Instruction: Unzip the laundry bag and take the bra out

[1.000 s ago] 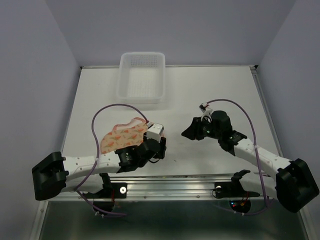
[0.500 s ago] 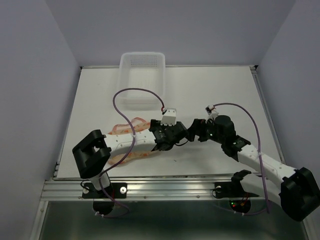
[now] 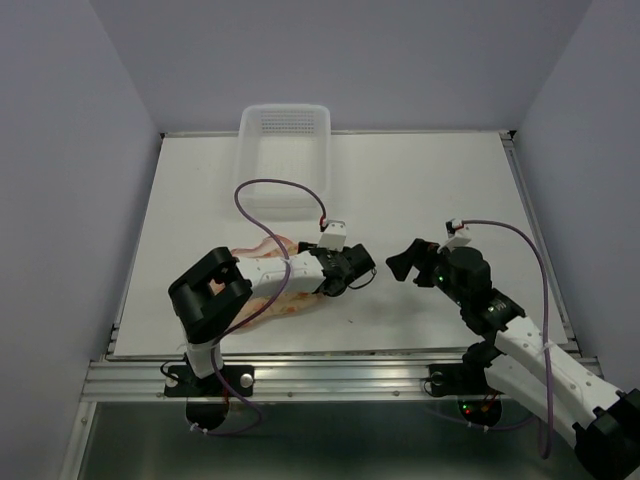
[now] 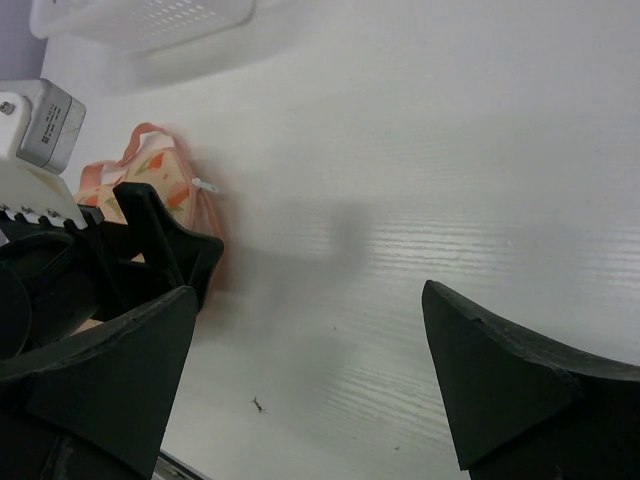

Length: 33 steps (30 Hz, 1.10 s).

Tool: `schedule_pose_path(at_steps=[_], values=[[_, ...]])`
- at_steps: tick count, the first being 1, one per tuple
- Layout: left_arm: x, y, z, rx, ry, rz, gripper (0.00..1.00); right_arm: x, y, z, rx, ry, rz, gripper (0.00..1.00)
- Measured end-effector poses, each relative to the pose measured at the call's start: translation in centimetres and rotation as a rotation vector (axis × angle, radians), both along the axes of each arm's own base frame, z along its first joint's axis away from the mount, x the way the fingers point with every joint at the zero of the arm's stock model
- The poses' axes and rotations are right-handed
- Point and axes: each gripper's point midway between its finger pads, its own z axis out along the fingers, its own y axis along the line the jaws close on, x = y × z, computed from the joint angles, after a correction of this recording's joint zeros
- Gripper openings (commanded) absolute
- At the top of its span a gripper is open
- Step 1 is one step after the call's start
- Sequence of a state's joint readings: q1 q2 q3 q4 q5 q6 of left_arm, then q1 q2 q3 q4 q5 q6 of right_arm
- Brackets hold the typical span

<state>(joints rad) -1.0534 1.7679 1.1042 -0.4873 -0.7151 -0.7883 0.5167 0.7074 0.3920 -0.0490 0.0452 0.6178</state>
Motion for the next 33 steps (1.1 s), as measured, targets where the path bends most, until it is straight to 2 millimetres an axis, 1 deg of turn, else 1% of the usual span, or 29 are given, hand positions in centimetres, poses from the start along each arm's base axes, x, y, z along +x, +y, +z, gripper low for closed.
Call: schedule_pose_path(at_steps=[3,5,7,9,10,14,15,16,18,21,24,26,27,29,30,32,33], values=[[0.4,-0.5,-0.6,0.012,0.004,-0.008,0.82,-0.1,-0.3,-0.6,-0.010,0.019,-0.018,1.00],[0.7,-0.7,-0.7,0.008,0.004,-0.007,0.79,-0.2,-0.5,-1.0,-0.015,0.029,-0.023,1.00],[1.0,-0.7,-0.7,0.002,0.000,-0.003,0.70,-0.2,-0.6,-1.4,-0.022,0.043,-0.027,1.00],[1.2,-0.7,-0.7,-0.003,-0.002,0.002,0.57,-0.2,-0.6,-1.6,-0.024,0.050,-0.030,1.00],[1.3,-0.7,-0.7,-0.005,-0.003,0.003,0.46,-0.2,-0.6,-1.6,-0.025,0.050,-0.030,1.00],[1.7,-0.8,-0.7,-0.019,-0.011,0.005,0.19,-0.2,-0.6,-1.6,-0.025,0.051,-0.031,1.00],[1.7,-0.8,-0.8,-0.020,-0.016,0.003,0.03,-0.2,-0.6,-1.7,-0.026,0.051,-0.030,1.00],[1.7,-0.7,-0.9,-0.016,-0.020,0.000,0.00,-0.2,-0.6,-1.7,-0.026,0.050,-0.030,1.00],[1.6,-0.6,-0.8,-0.015,-0.031,-0.013,0.00,-0.2,-0.6,-1.7,-0.031,0.048,-0.025,0.99],[0.7,-0.1,0.1,-0.028,-0.050,-0.083,0.00,-0.4,-0.1,-1.5,-0.035,0.035,0.014,1.00],[-0.7,0.1,0.9,-0.070,-0.065,-0.172,0.00,-0.6,1.5,-1.1,-0.027,0.005,0.121,0.99],[-1.9,-0.2,1.6,-0.119,-0.069,-0.247,0.00,-1.0,2.8,-1.6,-0.038,0.008,0.214,0.95],[-2.3,-0.4,1.9,-0.138,-0.073,-0.280,0.00,-1.2,3.2,-2.0,-0.042,0.015,0.247,0.88],[-3.1,-0.6,2.6,-0.188,-0.082,-0.343,0.00,-1.6,4.6,-2.6,-0.031,0.026,0.337,0.84],[-3.5,-1.0,3.1,-0.224,-0.089,-0.389,0.00,-1.8,5.1,-2.6,-0.023,0.023,0.372,0.81],[-3.9,-1.3,3.9,-0.262,-0.101,-0.434,0.00,-1.9,5.9,-2.4,-0.006,0.008,0.423,0.77],[-4.2,-1.6,4.3,-0.284,-0.108,-0.461,0.00,-1.9,6.4,-2.1,0.006,-0.011,0.451,0.73]])
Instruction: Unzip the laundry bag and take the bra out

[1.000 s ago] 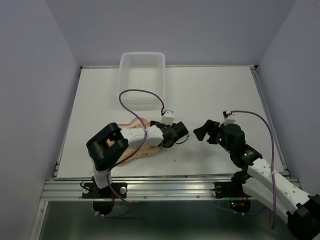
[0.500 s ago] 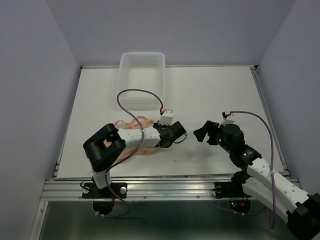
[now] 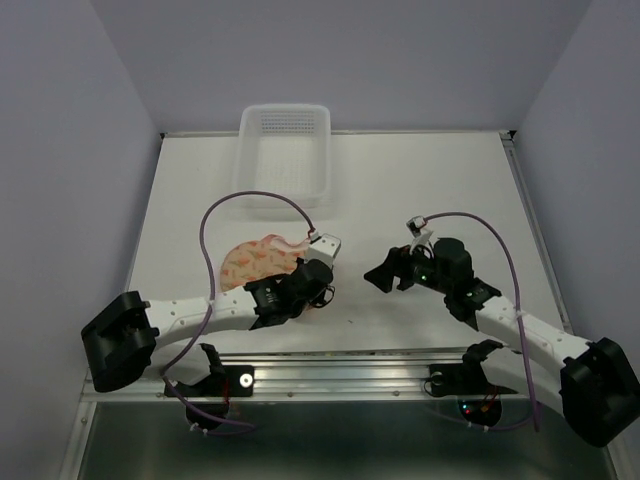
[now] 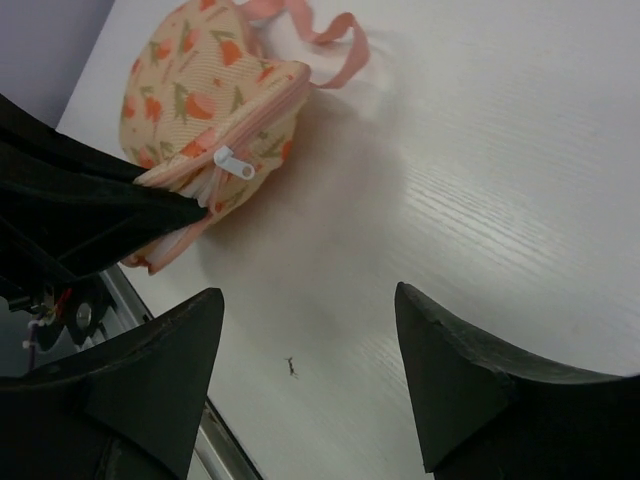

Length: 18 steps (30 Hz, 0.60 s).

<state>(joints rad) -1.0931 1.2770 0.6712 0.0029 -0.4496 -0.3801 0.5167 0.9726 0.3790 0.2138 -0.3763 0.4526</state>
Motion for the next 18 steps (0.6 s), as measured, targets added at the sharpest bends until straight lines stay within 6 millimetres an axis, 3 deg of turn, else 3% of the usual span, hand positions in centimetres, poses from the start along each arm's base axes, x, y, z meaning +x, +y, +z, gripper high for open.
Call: schedule_pose_path(at_steps=[4,8,18], values=[[-0.9,-1.0,1.3,-0.062,-0.013,-0.093,0.00,0.0,1.7,0.8,0.040,-0.043,0.088,0.63],[-1.3,-1.5,1.7,-0.086,-0.016,-0.140,0.00,-0.4,3.3,1.5,0.068,-0.080,0.165,0.44],[-1.8,-2.2,1.8,-0.100,-0.004,-0.187,0.00,-1.0,5.6,0.9,0.092,-0.071,0.277,0.44]])
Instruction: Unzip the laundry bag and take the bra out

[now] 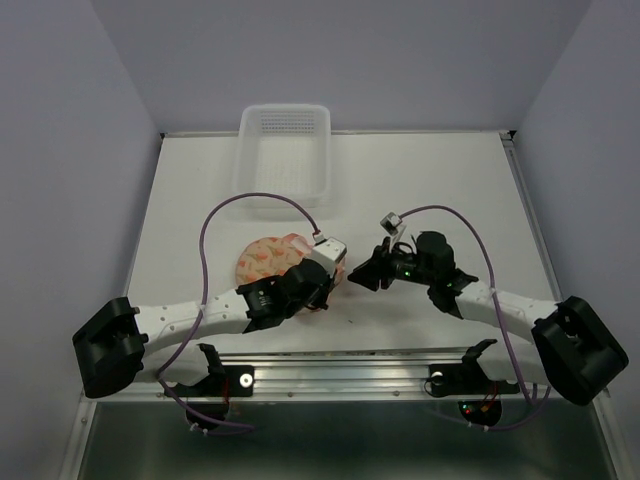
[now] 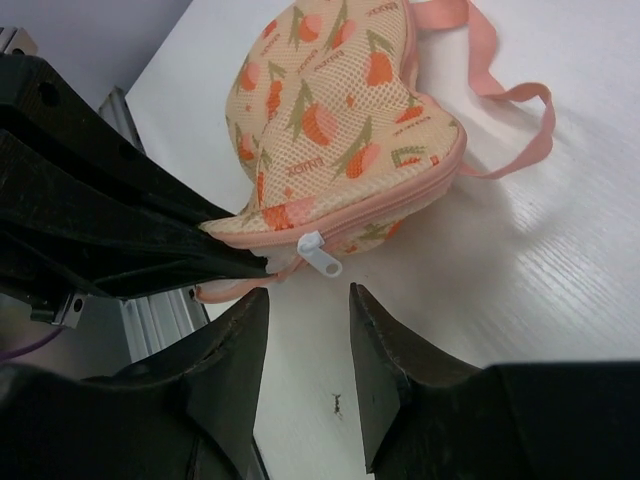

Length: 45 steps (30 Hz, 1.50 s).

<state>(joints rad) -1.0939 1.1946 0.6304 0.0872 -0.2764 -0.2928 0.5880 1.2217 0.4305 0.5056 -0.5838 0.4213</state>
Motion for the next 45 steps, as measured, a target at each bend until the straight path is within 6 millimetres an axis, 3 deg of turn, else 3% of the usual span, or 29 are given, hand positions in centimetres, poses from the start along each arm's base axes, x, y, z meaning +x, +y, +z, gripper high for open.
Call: schedule_pose_path(at_steps=[13,23,30,39,45], values=[[-0.3,-0.6,0.2,-0.021,0.010,-0.028,0.00,0.0,1.3,-0.6,0.000,0.009,0.046,0.43],[-0.4,-0.6,0.2,-0.025,0.010,-0.030,0.00,0.1,1.1,-0.6,-0.010,-0.005,0.040,0.17],[-0.5,-0.6,0.0,-0.034,0.008,-0.034,0.00,0.5,0.4,-0.2,-0.035,-0.027,-0.009,0.04],[-1.0,-0.9,-0.1,-0.074,0.011,-0.061,0.00,0.2,-0.8,0.1,-0.084,-0.009,-0.064,0.01],[-1.6,-0.9,-0.5,-0.098,0.022,-0.079,0.00,1.0,-1.9,-1.0,-0.137,0.035,-0.151,0.01]])
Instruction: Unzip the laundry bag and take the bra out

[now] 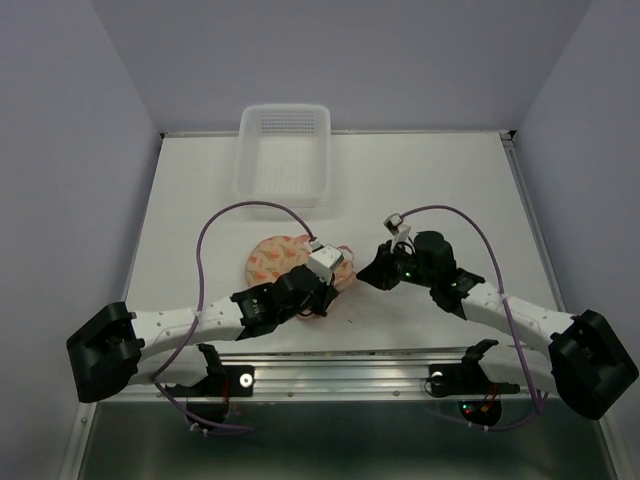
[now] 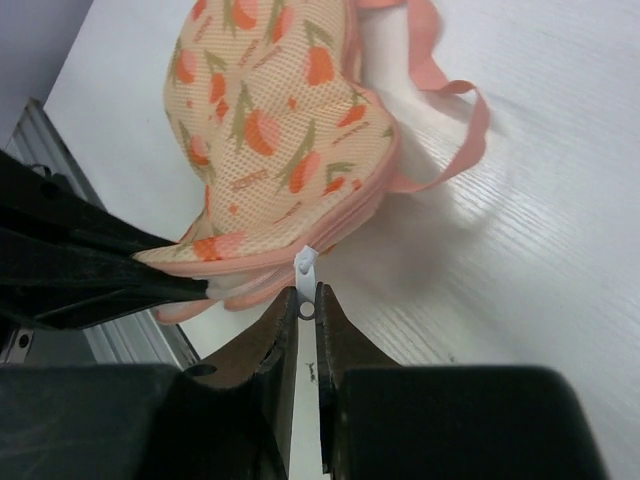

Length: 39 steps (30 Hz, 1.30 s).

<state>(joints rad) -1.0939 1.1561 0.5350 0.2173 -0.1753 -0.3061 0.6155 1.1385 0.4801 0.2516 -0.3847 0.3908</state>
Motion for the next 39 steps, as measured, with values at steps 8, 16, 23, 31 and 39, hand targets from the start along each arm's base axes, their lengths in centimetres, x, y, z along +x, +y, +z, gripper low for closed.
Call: schedule_pose_path(at_steps=[8,16,23,31,39], values=[[-1.1,0.8,-0.3,-0.048,0.021,-0.012,0.12,2.5,-2.8,-0.7,-0.036,0.037,-0.180,0.01],[-1.2,1.1,-0.7,-0.038,0.043,0.006,0.15,2.2,-2.5,-0.2,-0.016,0.045,-0.142,0.01],[-1.3,1.3,-0.6,-0.024,0.040,0.003,0.04,0.4,-1.7,-0.8,0.035,0.073,-0.060,0.62],[-1.4,1.6,0.2,-0.041,0.034,0.005,0.03,-0.1,0.2,-1.6,0.157,0.208,-0.029,0.69],[-1.4,1.7,0.4,-0.050,0.036,0.011,0.03,0.3,2.1,0.4,0.318,0.271,-0.002,0.71]])
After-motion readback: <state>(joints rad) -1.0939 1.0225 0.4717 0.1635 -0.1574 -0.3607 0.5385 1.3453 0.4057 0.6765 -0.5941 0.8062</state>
